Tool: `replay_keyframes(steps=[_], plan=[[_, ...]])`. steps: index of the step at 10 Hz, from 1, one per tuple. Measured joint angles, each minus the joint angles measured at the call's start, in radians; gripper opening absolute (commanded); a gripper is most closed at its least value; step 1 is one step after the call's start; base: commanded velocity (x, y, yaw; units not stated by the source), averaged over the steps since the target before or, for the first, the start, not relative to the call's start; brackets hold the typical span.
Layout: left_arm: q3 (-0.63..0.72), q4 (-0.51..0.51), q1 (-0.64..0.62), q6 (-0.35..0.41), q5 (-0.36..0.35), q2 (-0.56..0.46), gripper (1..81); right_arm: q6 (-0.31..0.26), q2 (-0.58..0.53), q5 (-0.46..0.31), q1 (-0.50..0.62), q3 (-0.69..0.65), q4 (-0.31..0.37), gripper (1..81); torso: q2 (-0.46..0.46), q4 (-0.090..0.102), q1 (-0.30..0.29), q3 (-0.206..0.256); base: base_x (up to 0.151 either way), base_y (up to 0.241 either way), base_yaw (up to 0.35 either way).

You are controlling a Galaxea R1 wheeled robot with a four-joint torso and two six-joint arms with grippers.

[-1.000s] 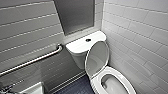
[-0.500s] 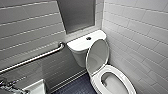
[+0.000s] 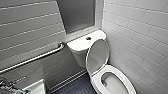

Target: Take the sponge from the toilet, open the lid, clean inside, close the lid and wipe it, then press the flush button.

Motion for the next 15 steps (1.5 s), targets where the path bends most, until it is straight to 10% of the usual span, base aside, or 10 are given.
replay_keyframes(steps=[5, 10, 15], plan=[[0.050, -0.024, -0.100, -0.064, 0.011, -0.058, 81.1, 0.000, 0.042, 0.000, 0.002, -0.018, -0.006, 1.0, 0.131, -0.014, -0.080, 0.014, 0.000, 0.000, 0.000], [0.074, -0.030, -0.185, -0.165, 0.017, -0.098, 81.1, 0.009, 0.046, 0.000, -0.012, -0.036, -0.008, 1.0, 0.145, -0.124, -0.092, 0.122, 0.000, 0.000, 0.000], [0.077, -0.033, -0.361, -0.376, 0.033, -0.117, 81.1, 0.003, 0.099, -0.025, -0.026, -0.107, -0.027, 1.0, 0.145, -0.127, -0.092, 0.127, 0.000, 0.000, 0.000]])
